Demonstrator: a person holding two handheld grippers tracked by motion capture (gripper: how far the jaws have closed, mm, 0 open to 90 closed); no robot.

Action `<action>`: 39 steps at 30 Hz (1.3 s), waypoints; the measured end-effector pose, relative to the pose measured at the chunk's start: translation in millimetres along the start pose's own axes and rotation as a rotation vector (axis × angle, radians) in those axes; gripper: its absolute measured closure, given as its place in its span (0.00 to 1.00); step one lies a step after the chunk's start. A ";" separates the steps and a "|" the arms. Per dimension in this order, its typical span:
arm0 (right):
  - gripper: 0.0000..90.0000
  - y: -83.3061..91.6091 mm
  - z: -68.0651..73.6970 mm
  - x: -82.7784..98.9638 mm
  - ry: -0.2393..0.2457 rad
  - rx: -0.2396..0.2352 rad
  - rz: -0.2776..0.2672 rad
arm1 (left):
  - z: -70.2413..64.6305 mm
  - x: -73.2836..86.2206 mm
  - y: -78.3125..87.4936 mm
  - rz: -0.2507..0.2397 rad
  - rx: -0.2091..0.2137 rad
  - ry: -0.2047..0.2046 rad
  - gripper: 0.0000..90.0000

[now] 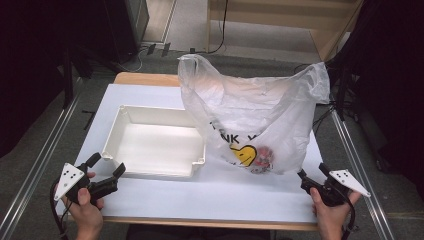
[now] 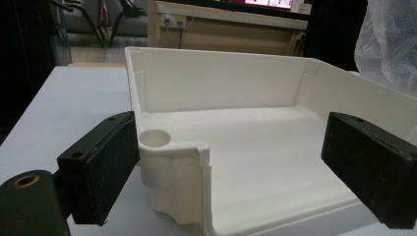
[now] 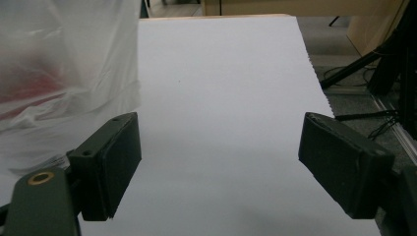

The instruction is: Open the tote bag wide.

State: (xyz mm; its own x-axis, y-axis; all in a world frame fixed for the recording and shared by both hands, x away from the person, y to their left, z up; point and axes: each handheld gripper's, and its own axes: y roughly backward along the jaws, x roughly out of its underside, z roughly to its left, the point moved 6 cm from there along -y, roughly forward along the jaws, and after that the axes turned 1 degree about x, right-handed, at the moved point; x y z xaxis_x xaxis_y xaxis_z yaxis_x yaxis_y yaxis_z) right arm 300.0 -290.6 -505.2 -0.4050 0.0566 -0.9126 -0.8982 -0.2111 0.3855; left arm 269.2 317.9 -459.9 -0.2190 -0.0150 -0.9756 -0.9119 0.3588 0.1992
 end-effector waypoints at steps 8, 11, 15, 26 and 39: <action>0.18 5.7 6.5 -10.3 0.033 0.006 -0.009 | -9.1 -12.3 12.0 -0.017 -0.004 -0.015 0.08; 0.18 13.3 16.3 -23.4 0.039 -0.009 -0.038 | -15.3 -17.8 11.0 -0.015 0.003 -0.024 0.08; 0.18 19.0 26.9 -36.8 0.050 -0.021 -0.064 | -22.7 -20.4 7.7 -0.002 0.017 -0.054 0.08; 0.18 30.1 55.9 -72.4 0.031 -0.086 -0.112 | -38.6 -38.1 -6.2 0.016 0.125 0.048 0.08; 0.24 22.2 74.8 -135.6 -0.010 -0.123 -0.128 | -88.1 -73.5 -68.9 0.029 0.217 0.016 0.09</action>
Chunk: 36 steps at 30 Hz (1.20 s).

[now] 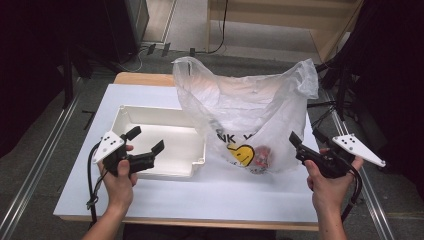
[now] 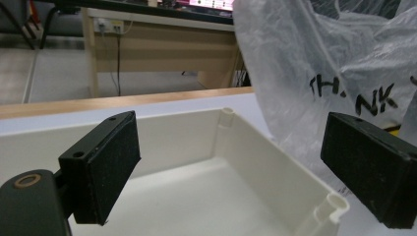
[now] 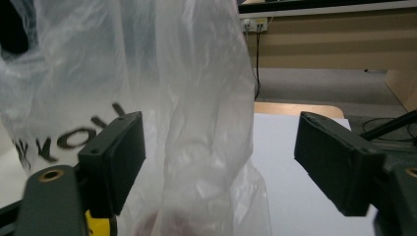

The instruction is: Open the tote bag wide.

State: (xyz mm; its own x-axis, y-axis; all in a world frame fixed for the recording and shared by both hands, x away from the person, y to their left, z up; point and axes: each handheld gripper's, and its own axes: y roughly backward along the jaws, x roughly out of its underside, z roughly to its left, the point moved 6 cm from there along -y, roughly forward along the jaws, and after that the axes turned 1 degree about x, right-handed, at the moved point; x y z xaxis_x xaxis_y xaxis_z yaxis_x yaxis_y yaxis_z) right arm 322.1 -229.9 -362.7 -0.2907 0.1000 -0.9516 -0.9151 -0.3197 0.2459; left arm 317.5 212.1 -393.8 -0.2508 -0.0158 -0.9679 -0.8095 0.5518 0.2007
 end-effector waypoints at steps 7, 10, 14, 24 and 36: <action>0.49 -13.9 3.2 4.1 -0.044 -0.026 0.042 | -14.6 -9.9 -39.0 0.013 0.025 0.043 0.09; 0.67 -18.4 7.1 14.5 -0.027 -0.063 0.070 | -21.7 -9.4 -47.4 0.030 0.032 0.018 0.09; 0.91 -18.8 3.9 22.7 -0.025 -0.089 0.073 | -29.3 -7.2 -50.7 0.045 0.059 0.013 0.09; 0.99 -7.3 -3.3 63.0 0.002 -0.101 0.174 | -37.0 -7.8 -51.0 0.043 0.098 0.025 0.09; 0.99 -6.2 -10.6 94.3 0.030 -0.096 0.256 | -62.1 -13.6 -56.2 0.048 0.167 0.007 0.09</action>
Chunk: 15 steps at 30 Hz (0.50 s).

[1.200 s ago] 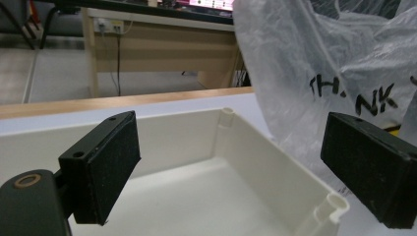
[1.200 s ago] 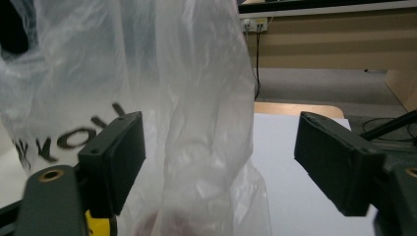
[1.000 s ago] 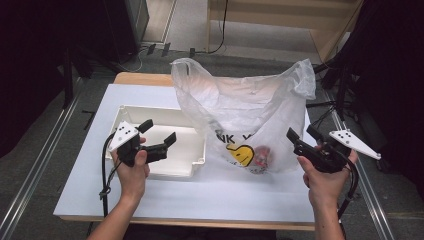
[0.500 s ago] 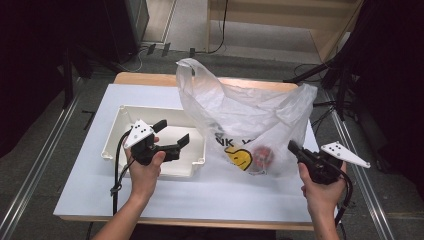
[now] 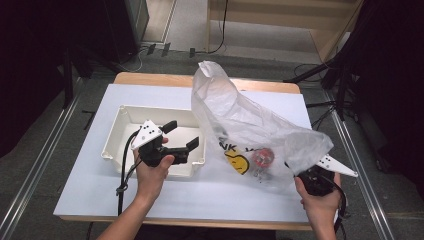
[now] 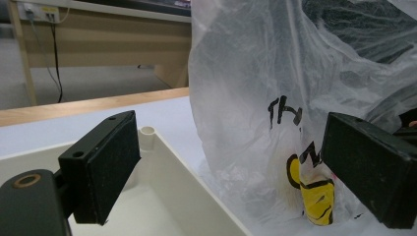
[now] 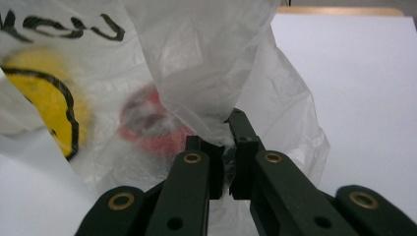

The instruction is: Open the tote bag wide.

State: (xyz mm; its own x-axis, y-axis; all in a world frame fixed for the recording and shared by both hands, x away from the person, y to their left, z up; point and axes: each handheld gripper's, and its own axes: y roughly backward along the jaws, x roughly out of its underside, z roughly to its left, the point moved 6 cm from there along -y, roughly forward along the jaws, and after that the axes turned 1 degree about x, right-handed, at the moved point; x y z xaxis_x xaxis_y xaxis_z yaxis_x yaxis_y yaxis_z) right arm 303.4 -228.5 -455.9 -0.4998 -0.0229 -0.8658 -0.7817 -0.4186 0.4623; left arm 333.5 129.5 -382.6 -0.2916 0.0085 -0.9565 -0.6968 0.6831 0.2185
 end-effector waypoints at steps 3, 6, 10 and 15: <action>0.98 -4.8 -4.7 11.2 -0.012 -0.003 0.044 | -3.1 1.8 -2.8 0.012 0.012 -0.007 0.09; 0.99 -7.2 -7.6 15.4 -0.019 0.004 0.065 | -4.5 2.0 -3.9 0.012 0.018 -0.010 0.09; 0.96 -7.0 -11.2 22.7 -0.027 0.008 0.082 | -11.2 0.3 -10.0 0.010 0.044 -0.016 0.09; 0.94 5.5 -6.1 22.1 -0.029 -0.013 0.048 | -17.7 -2.2 -21.5 0.009 0.064 -0.018 0.09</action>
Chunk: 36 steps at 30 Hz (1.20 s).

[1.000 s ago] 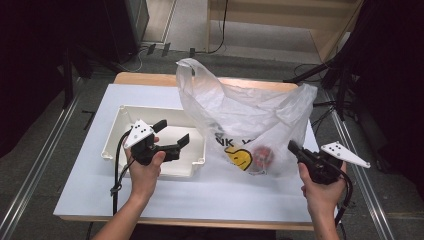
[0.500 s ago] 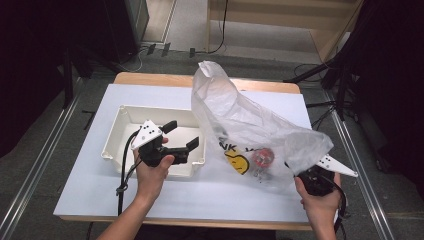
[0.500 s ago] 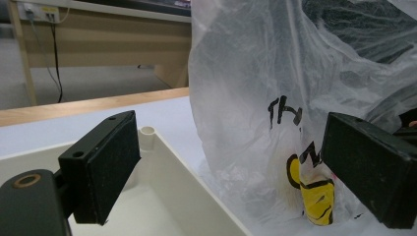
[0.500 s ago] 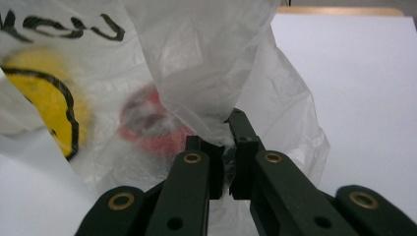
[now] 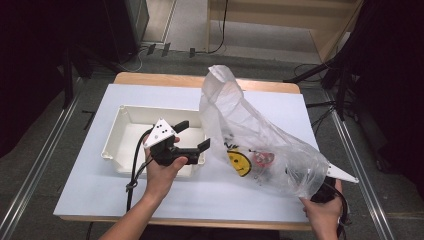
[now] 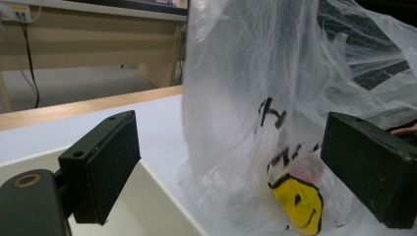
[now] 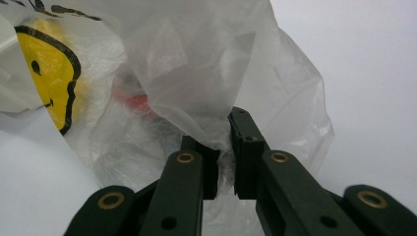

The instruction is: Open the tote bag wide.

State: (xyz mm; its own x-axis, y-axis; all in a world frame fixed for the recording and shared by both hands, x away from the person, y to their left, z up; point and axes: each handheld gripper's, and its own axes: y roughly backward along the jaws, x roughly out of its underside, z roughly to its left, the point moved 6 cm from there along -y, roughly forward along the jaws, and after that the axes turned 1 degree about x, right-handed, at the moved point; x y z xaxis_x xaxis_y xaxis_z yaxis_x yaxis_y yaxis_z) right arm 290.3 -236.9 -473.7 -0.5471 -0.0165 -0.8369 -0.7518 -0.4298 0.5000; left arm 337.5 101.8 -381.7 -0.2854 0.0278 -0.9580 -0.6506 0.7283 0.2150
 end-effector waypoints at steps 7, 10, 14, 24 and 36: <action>0.94 12.3 -1.5 7.9 0.009 0.016 -0.001 | -5.3 -5.3 -15.8 -0.015 0.008 -0.001 0.09; 0.95 18.2 -6.4 12.9 0.007 0.034 0.002 | -8.9 -2.5 -22.3 -0.008 0.041 -0.014 0.28; 0.92 21.5 -9.2 13.7 0.002 0.042 -0.010 | -16.2 -0.6 -25.5 -0.001 0.099 -0.045 0.73; 0.20 51.4 11.4 -17.8 0.028 0.022 -0.219 | -24.5 15.6 -37.4 0.124 0.143 -0.035 1.00; 0.16 76.7 44.4 -62.6 0.074 0.010 -0.361 | -31.8 41.4 -44.7 0.231 0.147 -0.044 1.00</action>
State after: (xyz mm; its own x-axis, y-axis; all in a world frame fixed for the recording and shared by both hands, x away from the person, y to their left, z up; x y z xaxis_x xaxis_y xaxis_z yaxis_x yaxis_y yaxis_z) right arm 250.5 -228.7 -373.0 -0.2187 0.0694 -0.9733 -0.8954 -0.4108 0.1719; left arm 332.5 48.7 -425.0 -0.3815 0.2318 -0.8948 -0.4621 0.7906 0.4018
